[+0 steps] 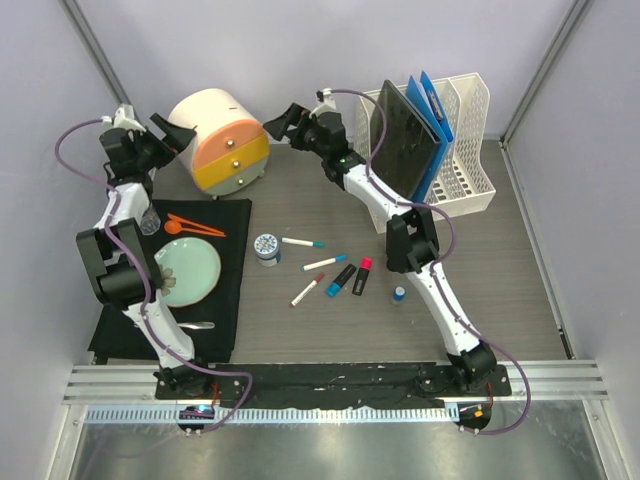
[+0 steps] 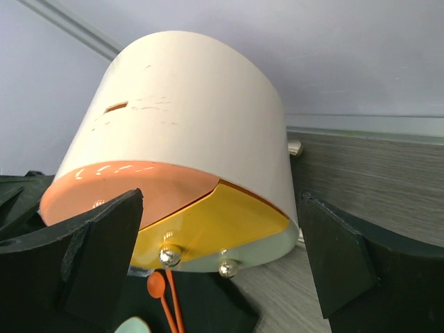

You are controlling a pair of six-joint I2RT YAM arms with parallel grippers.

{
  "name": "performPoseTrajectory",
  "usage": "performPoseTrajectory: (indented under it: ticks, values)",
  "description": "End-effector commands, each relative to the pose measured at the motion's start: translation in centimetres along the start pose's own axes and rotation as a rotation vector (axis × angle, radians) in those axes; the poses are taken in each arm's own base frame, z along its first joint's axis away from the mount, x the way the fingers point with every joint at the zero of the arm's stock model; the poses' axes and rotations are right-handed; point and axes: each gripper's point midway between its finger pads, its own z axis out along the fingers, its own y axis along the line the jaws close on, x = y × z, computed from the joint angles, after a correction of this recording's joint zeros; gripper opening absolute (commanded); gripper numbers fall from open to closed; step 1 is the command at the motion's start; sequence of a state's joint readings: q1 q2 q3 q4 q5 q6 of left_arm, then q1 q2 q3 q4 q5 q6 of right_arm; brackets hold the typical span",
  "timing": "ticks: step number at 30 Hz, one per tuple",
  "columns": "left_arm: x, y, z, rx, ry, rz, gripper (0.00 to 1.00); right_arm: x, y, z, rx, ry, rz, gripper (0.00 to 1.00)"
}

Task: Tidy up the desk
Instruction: Move the storage box to the corner of the board.

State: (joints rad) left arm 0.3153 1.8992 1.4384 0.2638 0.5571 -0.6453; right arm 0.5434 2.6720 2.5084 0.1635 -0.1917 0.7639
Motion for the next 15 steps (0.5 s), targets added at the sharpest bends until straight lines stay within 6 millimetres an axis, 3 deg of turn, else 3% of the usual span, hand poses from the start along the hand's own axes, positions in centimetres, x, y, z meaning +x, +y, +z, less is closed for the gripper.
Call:
performPoseTrajectory:
  ticks: [1,7,11,15]
  values:
    - [5.2,1.7,-0.3,-0.078,0.166,-0.004,1.0,-5.3,3.1,0.5,-0.068,-0.221,-0.044,1.0]
    - [5.3,1.7,-0.7,-0.088,0.171,0.008,1.0,-6.5,3.2,1.0,-0.096,-0.341,-0.048,1.0]
    - [5.0,1.2,-1.0,-0.084,0.184,0.027,1.0,-6.8,2.1,1.2,-0.046,-0.392,-0.036,1.0]
    - [4.4,0.6,-1.4,-0.082,0.178,0.048,1.0,-6.5,2.4,1.4,-0.039,-0.42,-0.048,1.0]
